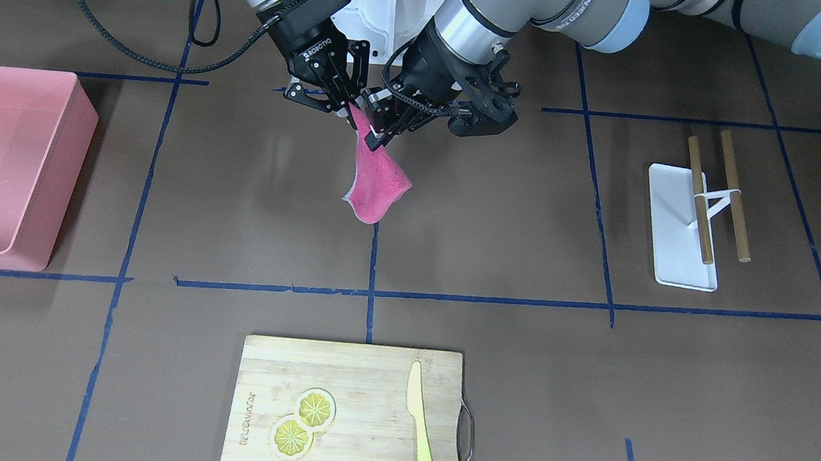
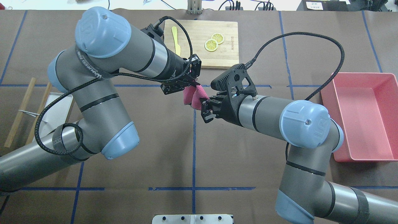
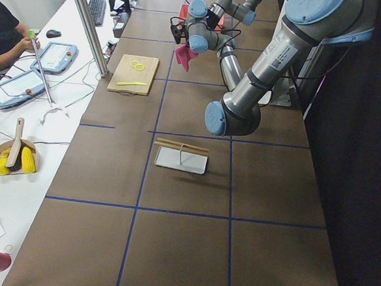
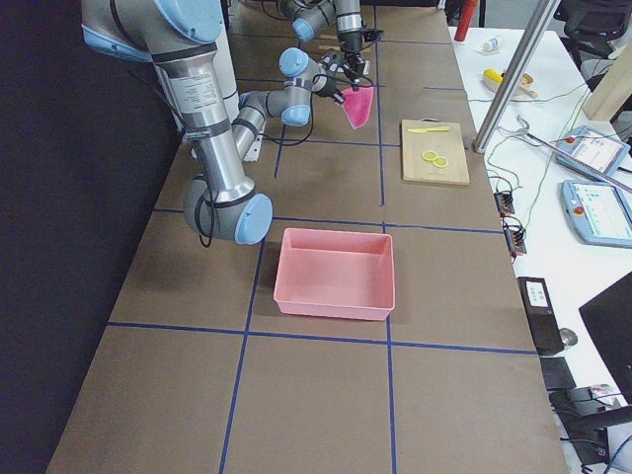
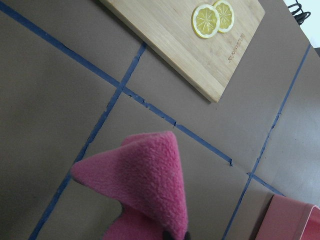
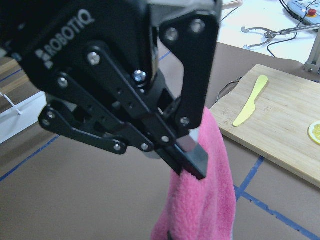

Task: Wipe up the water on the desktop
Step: 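Open the left gripper and withdraw it while the right gripper holds the cloth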

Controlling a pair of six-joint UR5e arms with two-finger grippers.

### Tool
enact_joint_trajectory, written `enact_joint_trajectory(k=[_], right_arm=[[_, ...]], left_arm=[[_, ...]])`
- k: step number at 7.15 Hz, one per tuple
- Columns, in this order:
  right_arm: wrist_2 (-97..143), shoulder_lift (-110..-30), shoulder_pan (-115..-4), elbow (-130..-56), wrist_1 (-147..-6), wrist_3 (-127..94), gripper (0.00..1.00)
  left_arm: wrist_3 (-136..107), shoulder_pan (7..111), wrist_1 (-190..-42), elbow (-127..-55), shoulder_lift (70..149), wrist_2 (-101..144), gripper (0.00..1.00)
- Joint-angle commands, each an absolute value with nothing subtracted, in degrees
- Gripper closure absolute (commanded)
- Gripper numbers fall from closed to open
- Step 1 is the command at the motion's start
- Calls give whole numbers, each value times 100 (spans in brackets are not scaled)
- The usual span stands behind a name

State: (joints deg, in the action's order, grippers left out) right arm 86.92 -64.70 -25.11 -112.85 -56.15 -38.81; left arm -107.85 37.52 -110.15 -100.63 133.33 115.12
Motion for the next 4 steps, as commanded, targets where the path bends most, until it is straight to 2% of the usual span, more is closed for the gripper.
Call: enact_joint_trajectory(k=[1, 4], right_arm=[[8701, -6469, -2514, -11294, -5616, -3894, 100], [8719, -6486, -2540, -11355, -5616, -3894, 100]], left_arm=[[-10793, 3753, -11004, -10107, 13324, 11514, 1], [-10810, 3788, -10978, -10178, 13307, 11514, 0]])
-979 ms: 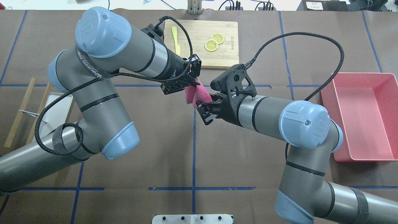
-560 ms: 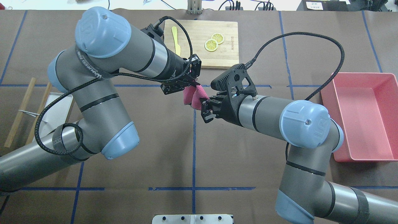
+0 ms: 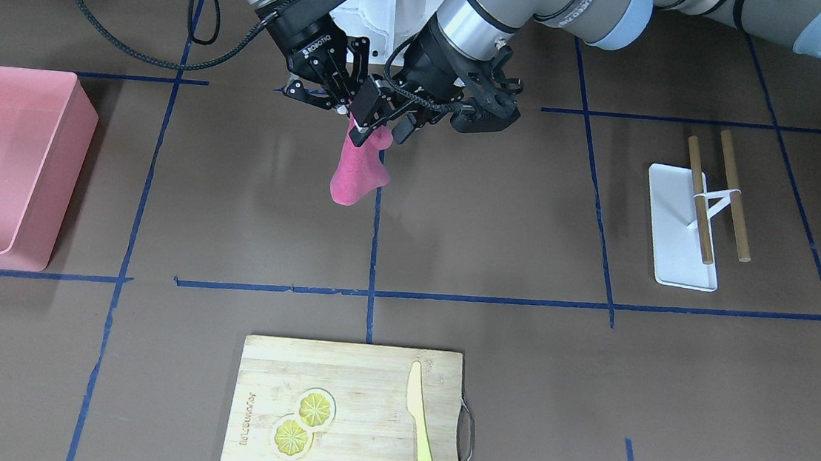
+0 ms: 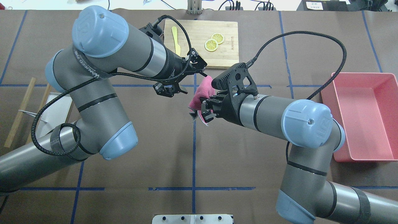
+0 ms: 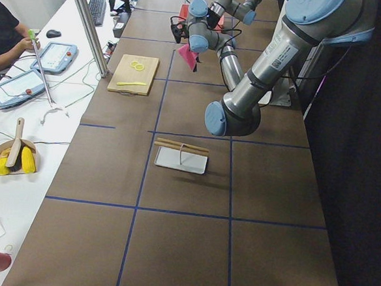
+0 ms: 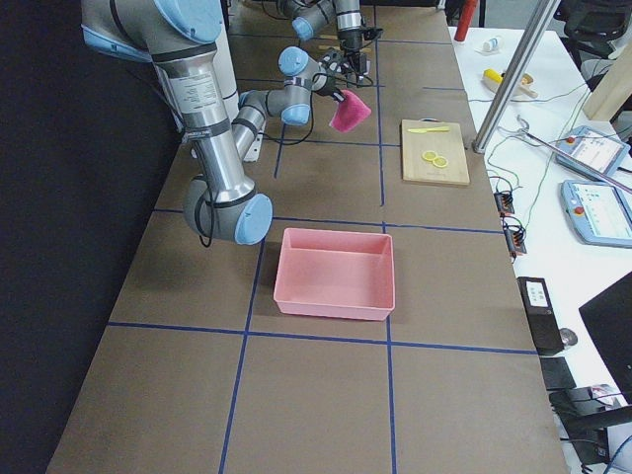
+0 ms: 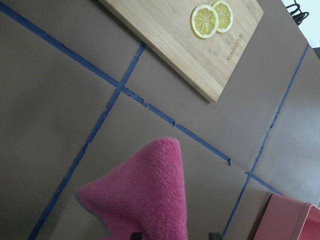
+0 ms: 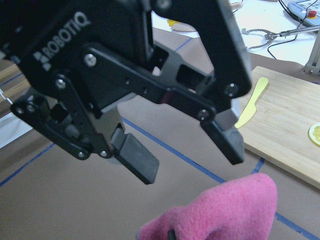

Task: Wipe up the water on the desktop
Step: 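Open the left gripper and withdraw it while the right gripper holds the cloth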

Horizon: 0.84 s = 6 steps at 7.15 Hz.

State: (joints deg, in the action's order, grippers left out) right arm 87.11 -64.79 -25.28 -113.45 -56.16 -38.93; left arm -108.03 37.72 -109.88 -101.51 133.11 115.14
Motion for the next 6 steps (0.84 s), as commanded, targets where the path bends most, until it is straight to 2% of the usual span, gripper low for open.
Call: enact_joint_trajectory(k=[1, 3, 4, 5, 6], right_arm=[[8719, -6512, -2540, -11425, -5677, -3928, 100], [8762, -6478, -2505, -12222, -7312, -3972, 100], [8789, -6486, -2505, -12382, -7600, -3973, 100], [8920, -6547, -2522, -12636, -8003, -4042, 100], [9321, -6470, -2496, -13178, -9225, -4704, 100]], left_arm=[[-10802, 3866, -10969, -10178, 13298, 11514, 0], [-10688, 4418, -10438, -10256, 13254, 11862, 0], [-10279, 4734, -10085, -10379, 13167, 12170, 0], [-9831, 4859, -9681, -10780, 12861, 12329, 0], [-9469, 4982, -9329, -11089, 12658, 12340, 0]])
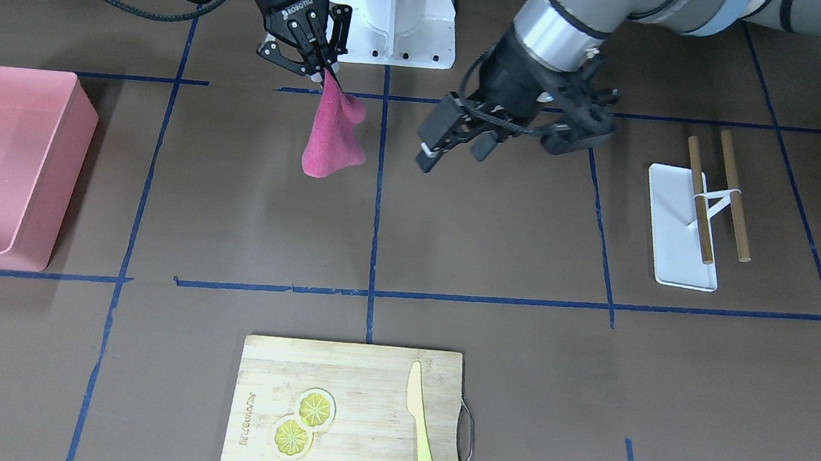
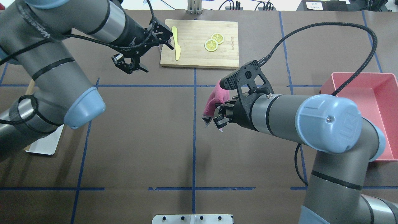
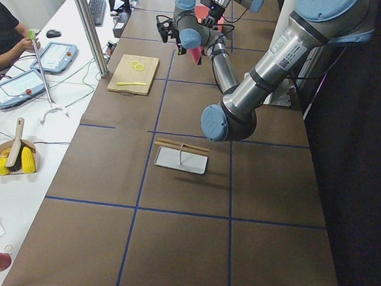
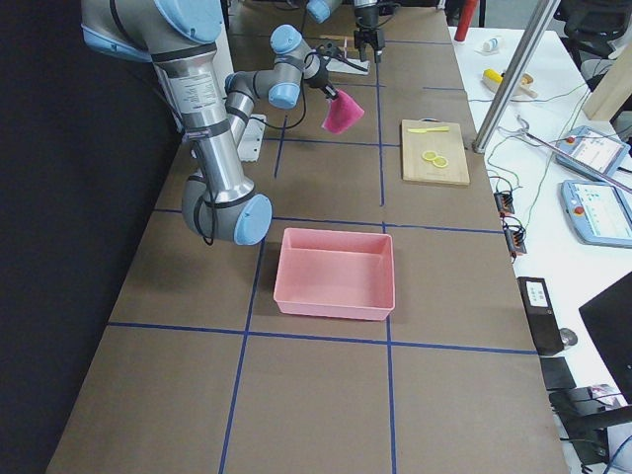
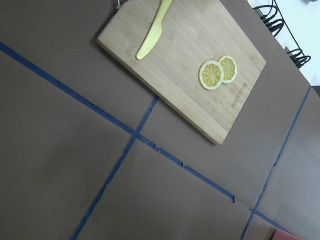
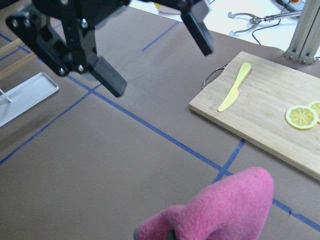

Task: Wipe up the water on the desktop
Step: 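Open the left gripper and withdraw it while the right gripper holds the cloth, then lower the pink cloth onto the table with the right gripper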

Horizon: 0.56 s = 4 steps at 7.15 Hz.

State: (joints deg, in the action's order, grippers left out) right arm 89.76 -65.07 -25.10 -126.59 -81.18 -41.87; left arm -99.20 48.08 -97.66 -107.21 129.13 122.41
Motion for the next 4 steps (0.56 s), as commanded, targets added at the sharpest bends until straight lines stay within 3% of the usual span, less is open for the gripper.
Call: enact_joint_trajectory(k=[1, 4], right_arm=[[9926, -6321, -2505, -13479, -10055, -5163, 100], [10510, -6337, -2681, -13028, -10151, -6023, 97]], left_arm=[[-9057, 5070, -8977, -11370, 12421, 12349, 0], [-7405, 5614, -7729, -12127, 11919, 12349, 0]])
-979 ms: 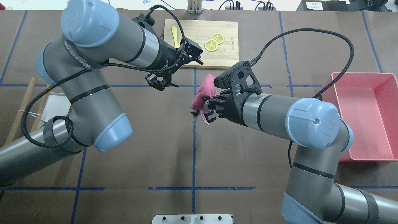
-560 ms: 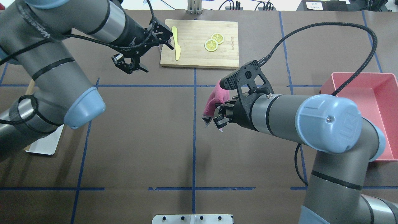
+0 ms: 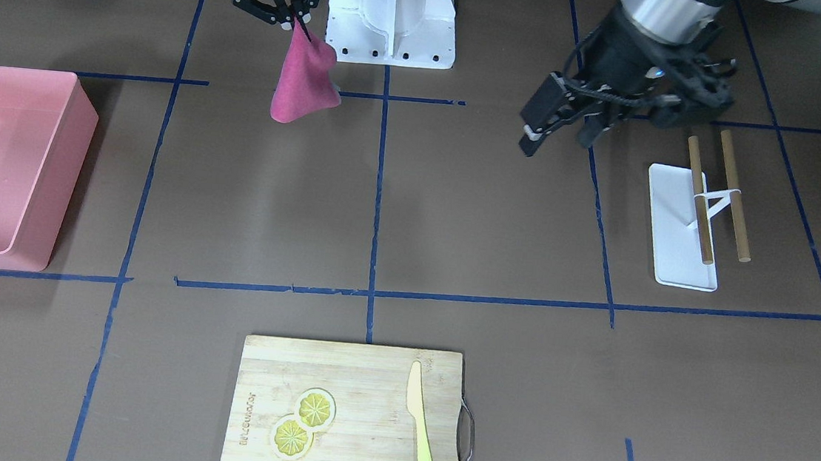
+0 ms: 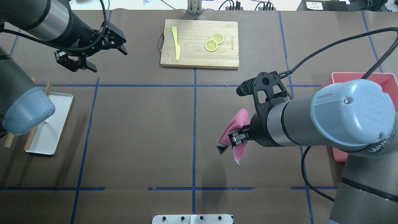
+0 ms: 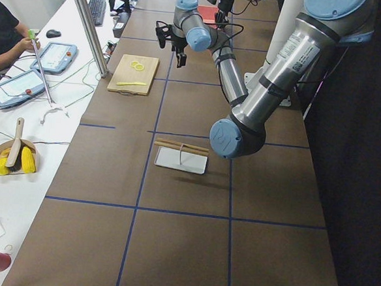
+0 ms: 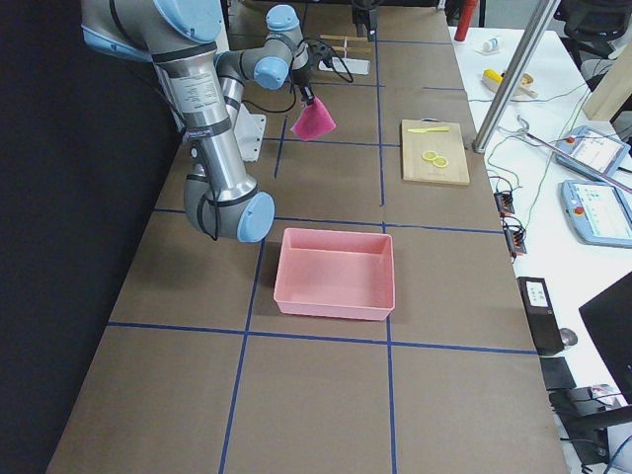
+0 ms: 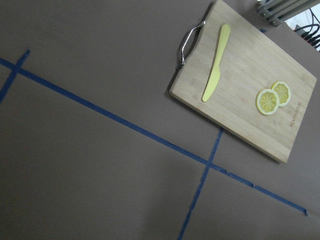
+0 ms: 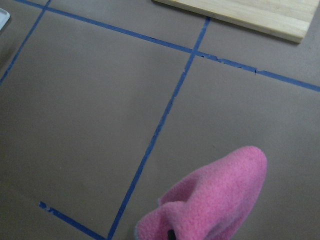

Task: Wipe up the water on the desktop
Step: 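Lower the pink cloth onto the table with the right gripper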

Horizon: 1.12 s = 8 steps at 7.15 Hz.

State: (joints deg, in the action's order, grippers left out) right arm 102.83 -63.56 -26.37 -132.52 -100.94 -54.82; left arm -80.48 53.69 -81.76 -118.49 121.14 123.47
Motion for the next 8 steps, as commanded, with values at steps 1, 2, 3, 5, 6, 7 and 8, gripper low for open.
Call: enact_joint_trajectory(k=[1, 2, 3, 5, 6, 7, 8], right_arm=[[10825, -6363, -2655, -12782, -10125, -6891, 98], [10941, -6363, -2637, -12518, -10099, -7500, 97], [11360, -6381, -2645, -12350, -10099, -7880, 100], [12137, -6355, -2637, -11850, -10081, -7840, 100], [12146, -6363, -2741, -11717, -10090, -7822, 100], [12146, -6372, -2968, -11403, -10090, -7622, 100], [12155, -6363, -3232, -11095, -10090, -7437, 100]], left_arm=[[-7148, 5851, -7691, -12225, 11587, 12366, 0], [-6571, 6045, -7673, -12234, 11314, 12445, 0], [-5939, 6273, -7673, -12243, 11016, 12445, 0], [-4909, 6643, -7673, -12208, 10601, 12445, 0], [-4574, 6740, -7673, -12191, 10443, 12445, 0], [-4301, 6846, -7682, -12190, 10233, 12445, 0], [-3924, 6881, -7673, -12190, 10004, 12445, 0]])
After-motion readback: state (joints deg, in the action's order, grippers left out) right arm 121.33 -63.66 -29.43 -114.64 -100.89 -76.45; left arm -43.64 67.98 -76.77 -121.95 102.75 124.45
